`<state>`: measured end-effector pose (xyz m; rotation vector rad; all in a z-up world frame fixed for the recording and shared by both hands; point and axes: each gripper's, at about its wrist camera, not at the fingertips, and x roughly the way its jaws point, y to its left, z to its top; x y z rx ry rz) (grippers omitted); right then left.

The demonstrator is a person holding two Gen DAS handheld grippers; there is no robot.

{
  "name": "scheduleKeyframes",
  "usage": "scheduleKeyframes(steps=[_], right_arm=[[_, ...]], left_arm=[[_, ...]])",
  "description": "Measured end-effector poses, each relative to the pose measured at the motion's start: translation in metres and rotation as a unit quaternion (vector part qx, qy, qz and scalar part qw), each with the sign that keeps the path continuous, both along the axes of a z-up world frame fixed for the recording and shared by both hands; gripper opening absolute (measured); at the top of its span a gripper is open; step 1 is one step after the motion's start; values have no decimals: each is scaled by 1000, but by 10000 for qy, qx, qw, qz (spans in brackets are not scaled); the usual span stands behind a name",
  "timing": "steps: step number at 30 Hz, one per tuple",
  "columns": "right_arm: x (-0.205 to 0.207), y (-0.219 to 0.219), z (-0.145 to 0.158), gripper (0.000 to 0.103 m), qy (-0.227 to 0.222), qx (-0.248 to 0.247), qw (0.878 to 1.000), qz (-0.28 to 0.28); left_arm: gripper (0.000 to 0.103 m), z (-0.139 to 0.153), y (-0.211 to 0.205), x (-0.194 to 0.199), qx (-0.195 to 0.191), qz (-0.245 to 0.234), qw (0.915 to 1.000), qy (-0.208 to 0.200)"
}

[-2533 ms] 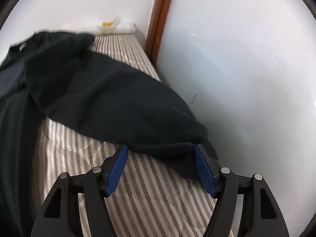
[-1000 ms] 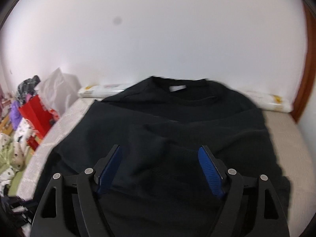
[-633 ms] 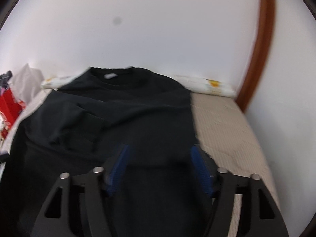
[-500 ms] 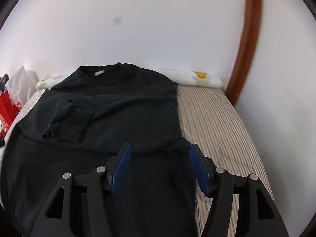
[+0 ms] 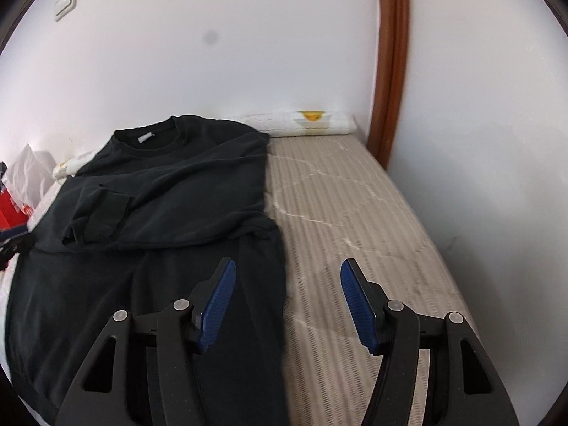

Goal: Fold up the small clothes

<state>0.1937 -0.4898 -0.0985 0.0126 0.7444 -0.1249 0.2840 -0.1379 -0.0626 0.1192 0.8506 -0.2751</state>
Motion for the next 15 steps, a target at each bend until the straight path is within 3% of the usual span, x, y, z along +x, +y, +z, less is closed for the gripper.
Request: scheduleKeyframes(steps=[5, 15], right_arm=[[-19, -24, -6, 61, 27, -171, 9997, -166], [-29, -61, -33, 61, 269, 202, 9980, -543]], left_arm=[[42, -25, -36, 28, 124, -114, 9998, 141], [43, -63, -65, 73, 407, -89, 9986, 311]])
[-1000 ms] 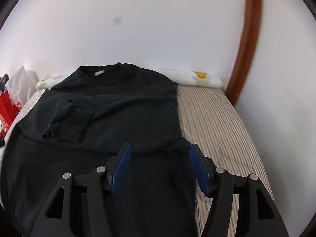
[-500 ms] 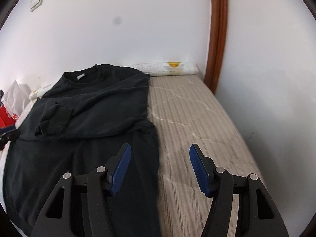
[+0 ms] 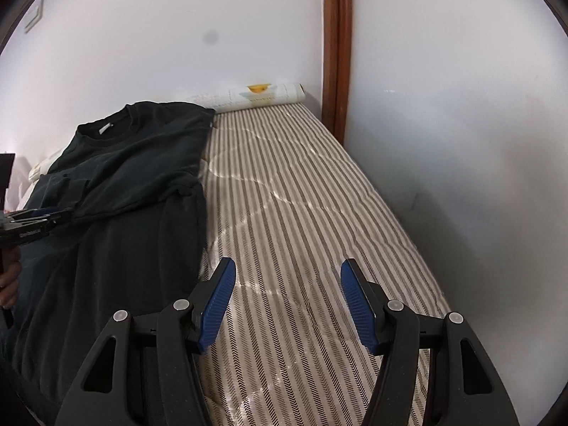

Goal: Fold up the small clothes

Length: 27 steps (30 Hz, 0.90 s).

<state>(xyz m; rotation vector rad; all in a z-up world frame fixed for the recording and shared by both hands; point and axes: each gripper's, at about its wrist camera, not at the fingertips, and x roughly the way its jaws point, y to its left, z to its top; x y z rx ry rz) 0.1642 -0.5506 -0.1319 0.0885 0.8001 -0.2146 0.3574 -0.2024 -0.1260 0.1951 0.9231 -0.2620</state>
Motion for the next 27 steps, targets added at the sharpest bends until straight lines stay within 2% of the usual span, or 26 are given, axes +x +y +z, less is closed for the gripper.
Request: scheduleKeyframes(steps=[4, 8, 9, 10, 11, 14, 16, 20, 22, 27], right_arm=[[3, 2, -3, 61, -19, 84, 10000, 11], [5, 4, -2, 61, -53, 131, 9999, 6], [4, 4, -2, 61, -59, 130, 9999, -1], [4, 5, -1, 61, -59, 131, 9999, -15], [4, 6, -1, 61, -53, 140, 9999, -17], [5, 11, 2, 61, -26, 181, 9998, 5], [4, 17, 7, 61, -44, 167, 9998, 18], [2, 36, 22, 61, -173, 142, 9997, 99], [3, 47, 29, 61, -221, 135, 9995, 152], [14, 79, 41, 61, -280, 70, 9991, 326]], left_arm=[[49, -7, -5, 2, 130, -16, 9999, -42], [49, -13, -12, 1, 395, -24, 9990, -223], [46, -13, -12, 1, 395, -8, 9990, -225], [31, -12, -11, 1, 428, 43, 9988, -241], [21, -9, -10, 1, 422, 34, 9988, -264], [13, 0, 0, 0, 376, 109, 9988, -290], [12, 12, 14, -3, 125, 132, 9994, -306], [12, 43, 52, -16, 58, 381, 9961, -791], [12, 55, 77, -20, -41, 535, 9944, -908], [13, 62, 146, -21, -220, 1106, 9906, -774]])
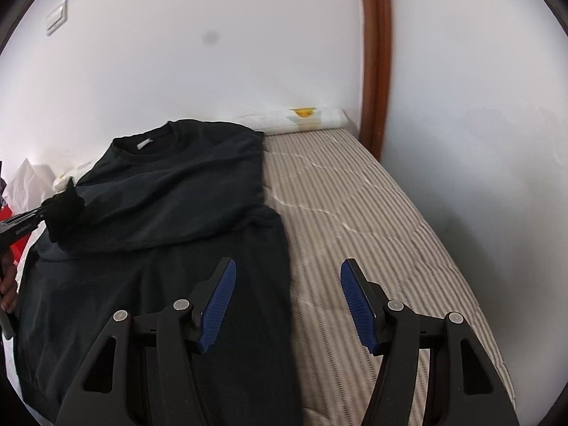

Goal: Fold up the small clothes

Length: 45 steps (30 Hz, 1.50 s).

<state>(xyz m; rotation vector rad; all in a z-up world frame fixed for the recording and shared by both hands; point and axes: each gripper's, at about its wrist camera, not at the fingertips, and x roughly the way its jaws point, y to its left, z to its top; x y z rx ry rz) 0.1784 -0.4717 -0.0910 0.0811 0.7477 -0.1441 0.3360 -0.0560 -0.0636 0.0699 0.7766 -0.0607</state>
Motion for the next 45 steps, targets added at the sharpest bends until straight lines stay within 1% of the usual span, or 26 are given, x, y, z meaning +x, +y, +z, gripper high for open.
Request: scheduleKeyframes(steps=[2, 7, 10, 11, 13, 16, 20, 21, 24, 26, 28, 31, 32, 33, 34, 36, 37, 38, 40, 42, 45], right_arm=[[5, 14, 3, 61, -14, -11, 10000, 85], [22, 44, 5, 61, 45, -112, 9996, 257], [28, 58, 5, 61, 84, -162, 9991, 382], [30, 63, 5, 61, 89, -198, 9989, 426], [34, 69, 4, 61, 100, -263, 9984, 491], [43, 78, 2, 61, 161, -331, 9979, 535], [52, 83, -3, 61, 234, -327, 9978, 534], [54, 85, -4, 61, 252, -330, 9977, 530], [60, 89, -11, 61, 323, -342, 9973, 562], [63, 91, -14, 61, 368, -384, 9969, 581], [66, 91, -17, 61, 407, -397, 9966, 591], [69, 91, -21, 61, 432, -361, 9966, 595], [70, 90, -21, 61, 436, -352, 9967, 593], [72, 90, -23, 61, 446, -336, 9967, 591], [73, 89, -24, 61, 455, -319, 9967, 593], [76, 89, -26, 61, 473, -298, 9967, 584], [78, 89, -26, 61, 477, -288, 9967, 584], [80, 89, -26, 61, 467, -275, 9968, 591], [84, 88, -23, 61, 408, -305, 9969, 593], [89, 86, -21, 61, 354, -357, 9971, 579], [100, 81, -19, 61, 262, -443, 9975, 480]], left_arm=[[16, -3, 20, 0, -61, 190, 9998, 70], [17, -20, 71, -4, -287, 617, 9970, 361], [18, -29, 91, -6, -497, 713, 9947, 556], [21, -32, 98, -7, -572, 746, 9938, 599], [27, -36, 107, -7, -762, 761, 9920, 663], [28, -44, 115, -5, -1006, 722, 9896, 737], [28, -52, 120, 7, -1484, 536, 9834, 891], [28, -54, 119, 11, -1521, 509, 9827, 930], [28, -64, 114, 21, -1553, 412, 9814, 1048], [32, -71, 112, 28, -1550, 382, 9805, 1142], [32, -74, 110, 30, -1591, 382, 9808, 1064], [28, -75, 108, 32, -1582, 397, 9814, 1015], [15, -75, 106, 32, -1576, 385, 9819, 980], [10, -75, 104, 32, -1559, 353, 9822, 991], [7, -74, 101, 32, -1448, 360, 9840, 972], [6, -65, 96, 29, -1202, 338, 9894, 736], [5, -57, 98, 26, -1091, 385, 9919, 518], [5, -49, 102, 24, -1075, 446, 9926, 339], [5, -38, 115, 23, -1241, 573, 9905, 149], [5, -35, 124, 26, -1244, 653, 9900, 145], [5, -46, 127, 31, -960, 788, 9918, 294]])
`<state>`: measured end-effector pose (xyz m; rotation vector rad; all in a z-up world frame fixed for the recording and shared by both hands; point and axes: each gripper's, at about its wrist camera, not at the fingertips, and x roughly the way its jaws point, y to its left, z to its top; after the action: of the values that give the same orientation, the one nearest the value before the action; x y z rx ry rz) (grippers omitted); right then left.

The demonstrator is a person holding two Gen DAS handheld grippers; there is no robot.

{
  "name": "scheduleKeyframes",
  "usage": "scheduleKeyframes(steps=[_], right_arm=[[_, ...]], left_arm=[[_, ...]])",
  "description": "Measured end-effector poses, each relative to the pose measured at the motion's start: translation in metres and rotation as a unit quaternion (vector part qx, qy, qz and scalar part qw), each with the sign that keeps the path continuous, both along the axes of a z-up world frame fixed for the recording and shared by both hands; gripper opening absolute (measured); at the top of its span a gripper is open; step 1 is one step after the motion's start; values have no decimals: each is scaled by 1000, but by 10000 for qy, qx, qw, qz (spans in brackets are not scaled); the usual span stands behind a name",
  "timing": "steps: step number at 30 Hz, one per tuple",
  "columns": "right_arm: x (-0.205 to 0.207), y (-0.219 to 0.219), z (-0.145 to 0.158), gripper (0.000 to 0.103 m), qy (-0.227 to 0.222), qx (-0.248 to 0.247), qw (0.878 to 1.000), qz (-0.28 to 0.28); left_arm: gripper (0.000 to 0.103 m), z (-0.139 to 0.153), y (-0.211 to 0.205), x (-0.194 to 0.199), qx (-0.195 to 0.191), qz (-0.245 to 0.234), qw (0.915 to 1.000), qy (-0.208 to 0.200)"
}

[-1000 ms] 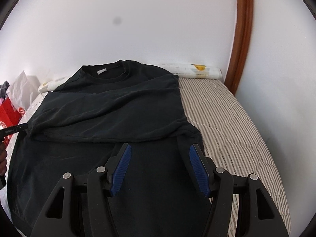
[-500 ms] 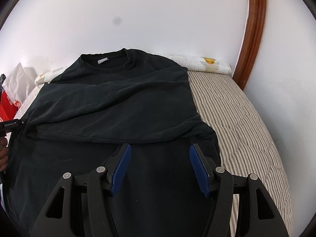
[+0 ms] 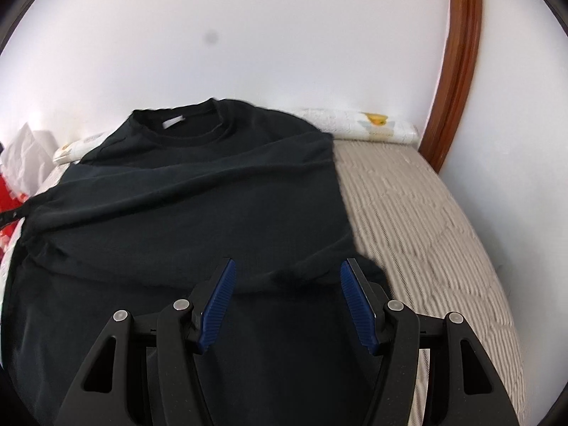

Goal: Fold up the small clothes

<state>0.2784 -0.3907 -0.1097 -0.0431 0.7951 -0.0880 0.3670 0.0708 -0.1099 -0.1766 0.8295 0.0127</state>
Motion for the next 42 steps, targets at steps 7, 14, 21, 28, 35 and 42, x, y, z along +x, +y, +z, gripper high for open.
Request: scheduleKeyframes(steps=[7, 14, 21, 28, 35, 42], right_arm=[[31, -27, -24, 61, 195, -192, 9980, -569], [35, -45, -40, 61, 543, 45, 9952, -809], [2, -36, -8, 61, 132, 113, 9982, -565], [-49, -37, 18, 61, -195, 124, 9985, -488], [-91, -48, 8, 61, 41, 139, 9990, -427], [-130, -60, -8, 61, 110, 121, 9987, -485]], left_arm=[[8, -20, 1, 1, 23, -25, 9995, 322], [8, -14, 4, -14, 95, 68, 9993, 364], [9, 5, -7, -44, 259, -95, 9993, 237], [14, 22, -13, -83, 140, -249, 9990, 338], [20, 17, -12, -133, 90, -301, 9986, 423], [31, -5, -5, -174, 42, -138, 9984, 550]])
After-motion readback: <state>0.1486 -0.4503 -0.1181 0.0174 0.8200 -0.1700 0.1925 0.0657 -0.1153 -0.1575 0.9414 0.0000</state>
